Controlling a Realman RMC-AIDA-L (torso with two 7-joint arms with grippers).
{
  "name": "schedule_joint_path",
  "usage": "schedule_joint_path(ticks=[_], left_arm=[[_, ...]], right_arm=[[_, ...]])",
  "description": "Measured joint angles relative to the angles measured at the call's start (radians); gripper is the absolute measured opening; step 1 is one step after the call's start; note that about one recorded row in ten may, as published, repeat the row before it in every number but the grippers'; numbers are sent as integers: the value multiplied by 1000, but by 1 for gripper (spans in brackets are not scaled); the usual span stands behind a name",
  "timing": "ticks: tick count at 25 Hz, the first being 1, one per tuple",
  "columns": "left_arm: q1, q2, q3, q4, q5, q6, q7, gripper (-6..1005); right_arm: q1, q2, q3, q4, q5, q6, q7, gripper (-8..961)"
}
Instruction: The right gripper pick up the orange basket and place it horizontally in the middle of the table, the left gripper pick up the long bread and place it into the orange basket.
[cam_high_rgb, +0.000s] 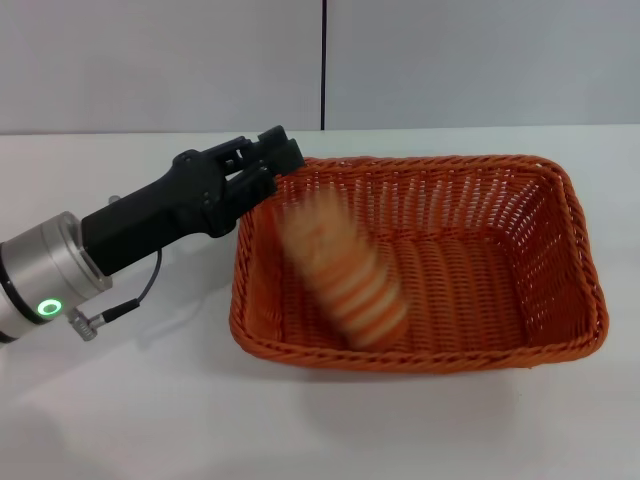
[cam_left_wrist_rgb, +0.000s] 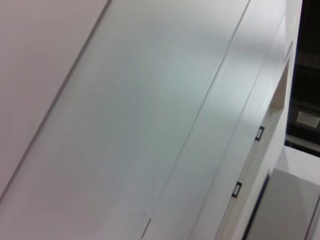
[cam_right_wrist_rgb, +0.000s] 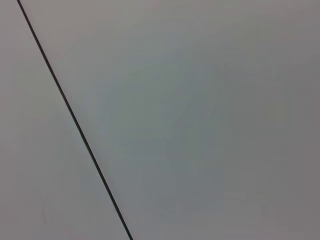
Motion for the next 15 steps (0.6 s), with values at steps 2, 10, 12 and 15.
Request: schedule_joint_path(ticks=[2, 10, 12, 15], left_arm=[[4, 0, 0, 0, -5, 2, 0, 286], [76, 2, -1, 6, -159, 30, 38, 587], [111, 2, -5, 2, -239, 36, 83, 648], [164, 0, -33, -27, -370, 47, 156, 706]], right_arm=[[1, 0, -1, 0, 0, 0, 0, 453], [4, 3, -1, 0, -1, 2, 0, 453], [2, 3, 0, 0, -1, 4, 0, 453], [-4, 5, 11, 0, 5, 8, 1, 454]])
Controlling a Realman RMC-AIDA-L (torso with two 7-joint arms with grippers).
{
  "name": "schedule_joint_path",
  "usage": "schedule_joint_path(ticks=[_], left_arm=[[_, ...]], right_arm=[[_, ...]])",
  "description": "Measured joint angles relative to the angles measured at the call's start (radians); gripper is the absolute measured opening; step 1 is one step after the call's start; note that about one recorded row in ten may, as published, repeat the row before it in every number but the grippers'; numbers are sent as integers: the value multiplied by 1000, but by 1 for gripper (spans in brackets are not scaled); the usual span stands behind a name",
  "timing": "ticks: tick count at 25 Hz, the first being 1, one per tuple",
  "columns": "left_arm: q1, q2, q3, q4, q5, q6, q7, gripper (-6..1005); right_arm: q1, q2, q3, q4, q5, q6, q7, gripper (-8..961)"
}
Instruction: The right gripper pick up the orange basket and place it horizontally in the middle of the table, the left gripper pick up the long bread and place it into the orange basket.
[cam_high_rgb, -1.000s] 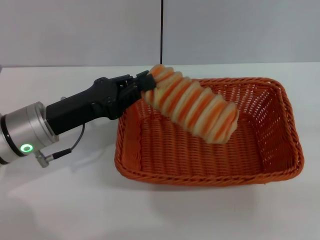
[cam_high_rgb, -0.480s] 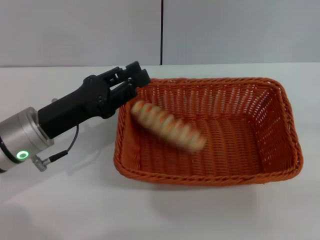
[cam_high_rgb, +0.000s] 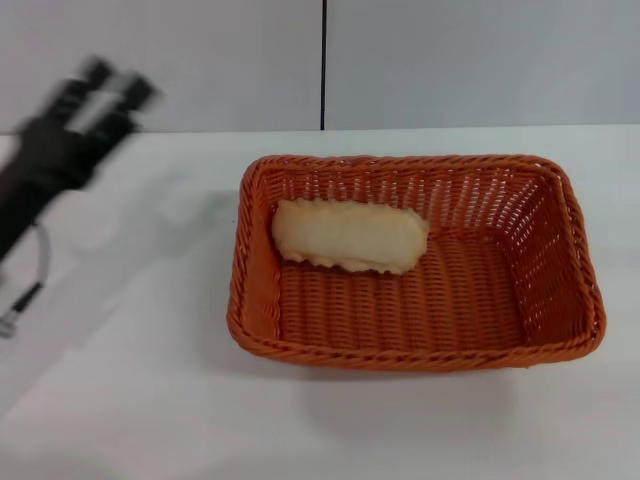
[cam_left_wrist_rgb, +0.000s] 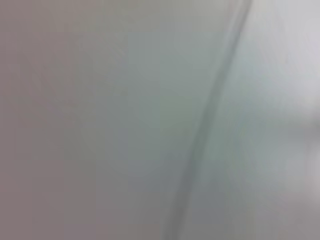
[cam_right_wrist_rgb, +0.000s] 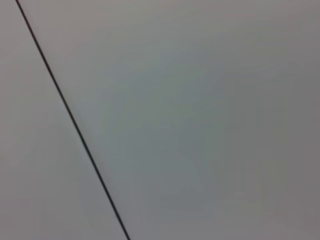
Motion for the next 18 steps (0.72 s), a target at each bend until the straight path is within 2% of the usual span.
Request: schedule_joint_path(ticks=[3, 5, 6, 10, 15, 18], left_arm=[[31, 0, -46, -51, -79, 15, 77, 764], [68, 0, -154, -124, -148, 25, 199, 802], [68, 0, -154, -124, -148, 25, 199, 821], [104, -2, -315, -203, -169, 32, 413, 860], [112, -2, -336, -207, -170, 38, 591, 859], [113, -2, -351, -208, -171, 35, 608, 860]], right_arm=[[-2, 1, 16, 4, 0, 0, 0, 454], [-3, 6, 53, 9, 1, -1, 0, 454], [-3, 6, 53, 9, 1, -1, 0, 454], [-3, 12, 96, 10, 2, -1, 0, 453], [4, 21, 152, 12, 3, -1, -6, 453], [6, 20, 159, 19, 3, 0, -7, 454]])
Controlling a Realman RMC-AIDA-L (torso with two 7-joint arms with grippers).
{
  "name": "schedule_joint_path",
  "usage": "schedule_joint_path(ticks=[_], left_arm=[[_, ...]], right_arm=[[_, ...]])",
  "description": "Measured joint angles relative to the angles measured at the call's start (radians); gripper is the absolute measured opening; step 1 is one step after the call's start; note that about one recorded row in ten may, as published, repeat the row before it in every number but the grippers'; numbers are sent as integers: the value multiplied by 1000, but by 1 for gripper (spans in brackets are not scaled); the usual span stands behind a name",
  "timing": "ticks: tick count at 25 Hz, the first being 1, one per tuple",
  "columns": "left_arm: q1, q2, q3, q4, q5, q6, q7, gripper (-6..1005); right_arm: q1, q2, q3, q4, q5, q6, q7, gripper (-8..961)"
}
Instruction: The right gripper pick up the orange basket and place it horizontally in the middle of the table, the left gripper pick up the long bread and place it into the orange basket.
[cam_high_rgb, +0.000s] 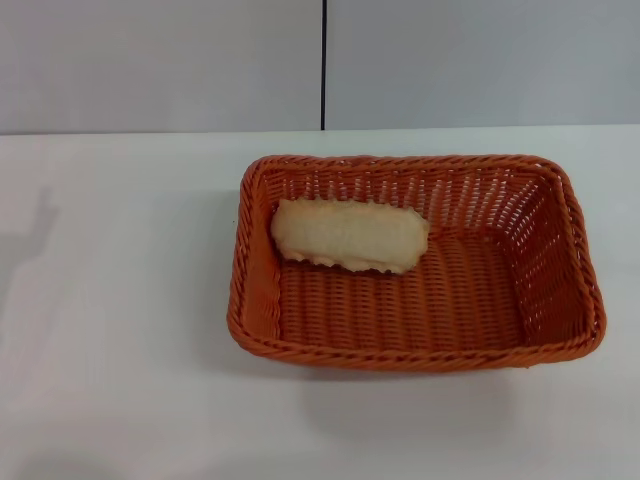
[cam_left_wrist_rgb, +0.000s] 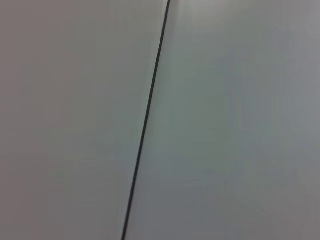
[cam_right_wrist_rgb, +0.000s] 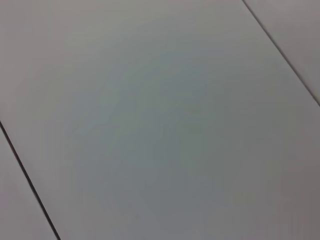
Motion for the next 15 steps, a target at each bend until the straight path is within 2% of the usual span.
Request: schedule_joint_path(ticks=[15], left_arm=[[0, 0, -6, -1, -2, -6, -5, 860]], right_arm=[[3, 0, 14, 5, 0, 0, -1, 453]])
